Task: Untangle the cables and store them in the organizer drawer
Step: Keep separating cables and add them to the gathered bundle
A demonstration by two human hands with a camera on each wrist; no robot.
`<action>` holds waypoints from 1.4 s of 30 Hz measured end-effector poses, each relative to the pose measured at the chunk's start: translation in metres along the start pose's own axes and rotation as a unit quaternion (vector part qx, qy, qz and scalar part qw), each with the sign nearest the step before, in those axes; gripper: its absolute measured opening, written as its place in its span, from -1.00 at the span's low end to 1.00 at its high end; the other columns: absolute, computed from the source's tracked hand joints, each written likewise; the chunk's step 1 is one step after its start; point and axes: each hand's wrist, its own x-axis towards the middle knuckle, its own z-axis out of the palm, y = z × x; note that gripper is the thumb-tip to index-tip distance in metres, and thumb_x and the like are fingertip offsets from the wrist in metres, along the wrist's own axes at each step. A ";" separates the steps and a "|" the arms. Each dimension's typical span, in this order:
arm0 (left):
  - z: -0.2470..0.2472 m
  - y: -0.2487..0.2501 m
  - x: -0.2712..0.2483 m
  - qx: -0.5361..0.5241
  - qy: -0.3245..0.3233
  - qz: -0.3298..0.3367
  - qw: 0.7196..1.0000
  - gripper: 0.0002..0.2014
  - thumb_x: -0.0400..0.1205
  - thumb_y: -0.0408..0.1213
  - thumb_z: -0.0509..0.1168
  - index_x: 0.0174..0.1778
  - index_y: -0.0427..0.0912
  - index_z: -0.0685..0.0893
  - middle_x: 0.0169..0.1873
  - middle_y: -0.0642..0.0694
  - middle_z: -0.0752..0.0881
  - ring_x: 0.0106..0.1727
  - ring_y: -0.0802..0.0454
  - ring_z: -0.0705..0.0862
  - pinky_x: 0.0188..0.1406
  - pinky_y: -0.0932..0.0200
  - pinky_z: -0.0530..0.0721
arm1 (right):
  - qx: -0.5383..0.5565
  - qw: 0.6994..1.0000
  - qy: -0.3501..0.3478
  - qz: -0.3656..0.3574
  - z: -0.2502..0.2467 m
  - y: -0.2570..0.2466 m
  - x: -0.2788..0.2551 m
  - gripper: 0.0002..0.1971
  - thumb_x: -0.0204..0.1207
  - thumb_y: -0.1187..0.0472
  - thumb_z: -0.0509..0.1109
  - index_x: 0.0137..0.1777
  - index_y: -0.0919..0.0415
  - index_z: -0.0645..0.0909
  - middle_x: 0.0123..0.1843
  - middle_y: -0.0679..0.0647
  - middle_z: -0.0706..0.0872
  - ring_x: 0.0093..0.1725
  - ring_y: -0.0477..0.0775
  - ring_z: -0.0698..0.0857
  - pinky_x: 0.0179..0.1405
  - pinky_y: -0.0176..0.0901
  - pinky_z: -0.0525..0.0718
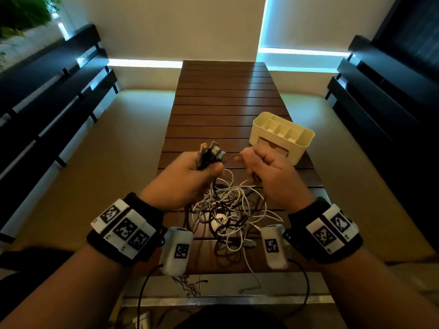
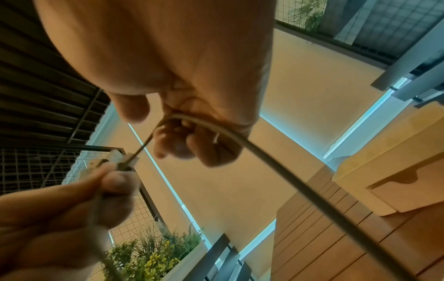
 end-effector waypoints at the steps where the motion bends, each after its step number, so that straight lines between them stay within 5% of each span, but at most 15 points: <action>1: -0.001 0.001 -0.004 -0.046 -0.056 -0.025 0.997 -0.80 0.69 -0.14 0.28 -0.18 -0.16 0.63 -0.55 0.06 0.39 -0.57 0.11 0.30 -0.55 0.17 0.28 | 0.010 1.000 -0.008 0.003 -0.002 0.000 -0.001 -0.63 0.61 -0.17 0.20 0.03 0.08 0.69 -0.37 -0.15 0.63 -0.33 -0.08 0.62 -0.29 -0.13 0.65; 3: -0.001 0.002 -0.011 -0.096 -0.151 -0.053 0.982 -0.80 0.68 -0.15 0.31 -0.23 -0.10 0.68 -0.53 0.02 0.35 -0.56 0.09 0.26 -0.56 0.16 0.23 | 0.031 0.999 -0.025 0.004 -0.005 -0.001 0.000 -0.61 0.65 -0.16 0.22 0.11 0.15 0.67 -0.27 -0.12 0.69 -0.25 -0.07 0.69 -0.24 -0.23 0.69; 5: 0.001 0.004 -0.015 -0.124 -0.181 -0.058 0.974 -0.82 0.65 -0.16 0.30 -0.23 -0.09 0.72 -0.53 0.02 0.32 -0.56 0.10 0.23 -0.60 0.20 0.19 | 0.042 0.998 -0.046 0.012 -0.005 -0.002 0.002 -0.62 0.59 -0.13 0.22 0.13 0.14 0.66 -0.20 -0.07 0.72 -0.19 -0.01 0.74 -0.23 -0.23 0.70; 13: -0.004 0.008 -0.017 -0.120 0.012 -0.048 0.991 -0.76 0.72 -0.19 0.22 -0.16 -0.18 0.72 -0.53 0.00 0.28 -0.60 0.13 0.22 -0.68 0.29 0.26 | -0.009 0.972 -0.217 0.093 0.006 -0.007 -0.011 -0.72 0.61 -0.15 0.27 0.08 0.02 0.62 -0.05 0.02 0.77 -0.12 0.00 0.80 -0.18 -0.13 0.75; 17: -0.005 0.011 -0.025 -0.123 0.006 -0.042 0.991 -0.78 0.63 -0.14 0.26 -0.17 -0.20 0.70 -0.54 0.00 0.25 -0.58 0.12 0.17 -0.66 0.26 0.19 | -0.053 0.975 -0.204 0.076 0.008 -0.016 -0.014 -0.89 0.70 0.11 0.29 0.00 0.07 0.61 -0.15 -0.02 0.79 -0.28 -0.03 0.81 -0.33 -0.20 0.73; 20: -0.008 0.015 -0.030 -0.159 0.003 -0.019 0.987 -0.79 0.65 -0.16 0.25 -0.19 -0.20 0.66 -0.54 0.01 0.24 -0.61 0.13 0.17 -0.69 0.31 0.24 | -0.028 0.988 -0.148 0.034 -0.001 -0.034 -0.011 -0.89 0.69 0.14 0.31 -0.03 0.11 0.62 -0.24 0.01 0.80 -0.43 0.01 0.76 -0.48 -0.15 0.68; 24: -0.020 0.034 -0.032 -0.253 0.041 0.034 0.966 -0.80 0.65 -0.18 0.21 -0.24 -0.17 0.63 -0.58 0.07 0.19 -0.67 0.22 0.16 -0.73 0.40 0.16 | -0.036 0.985 -0.169 -0.004 -0.010 -0.047 -0.008 -0.89 0.67 0.10 0.33 -0.02 0.09 0.63 -0.27 0.08 0.80 -0.39 0.07 0.78 -0.41 -0.15 0.72; 27: -0.034 0.042 -0.030 -0.272 0.076 0.061 0.957 -0.79 0.67 -0.13 0.18 -0.20 -0.13 0.59 -0.50 0.02 0.07 -0.67 0.26 0.15 -0.77 0.40 0.18 | -0.119 0.972 -0.203 0.019 -0.005 -0.036 -0.011 -0.86 0.69 0.07 0.28 -0.09 -0.01 0.61 -0.26 -0.04 0.79 -0.29 -0.09 0.80 -0.23 -0.25 0.73; 31: -0.039 0.033 -0.029 -0.226 0.105 0.043 0.967 -0.81 0.65 -0.13 0.22 -0.18 -0.15 0.59 -0.52 0.03 0.12 -0.64 0.21 0.14 -0.74 0.37 0.20 | -0.171 0.965 -0.190 0.050 -0.001 -0.016 -0.016 -0.80 0.72 0.01 0.25 -0.09 -0.03 0.66 -0.19 -0.08 0.81 -0.19 -0.06 0.78 -0.06 -0.07 0.78; 36: -0.029 0.016 -0.027 -0.161 0.101 0.011 0.982 -0.82 0.62 -0.18 0.24 -0.17 -0.22 0.59 -0.57 0.01 0.22 -0.63 0.16 0.15 -0.68 0.33 0.19 | -0.016 0.969 -0.208 0.132 -0.005 -0.023 -0.020 -0.82 0.74 0.12 0.23 0.03 0.16 0.62 -0.27 0.13 0.80 -0.28 0.12 0.84 -0.38 -0.14 0.78; 42: -0.034 0.009 -0.022 -0.109 0.114 -0.022 0.987 -0.77 0.78 -0.26 0.15 -0.11 -0.29 0.62 -0.55 -0.01 0.24 -0.61 0.13 0.16 -0.67 0.30 0.19 | 0.005 0.903 -0.356 0.242 0.020 -0.003 -0.032 -0.79 0.76 0.06 0.19 0.11 0.15 0.59 -0.23 0.14 0.78 -0.28 0.12 0.81 -0.38 -0.14 0.75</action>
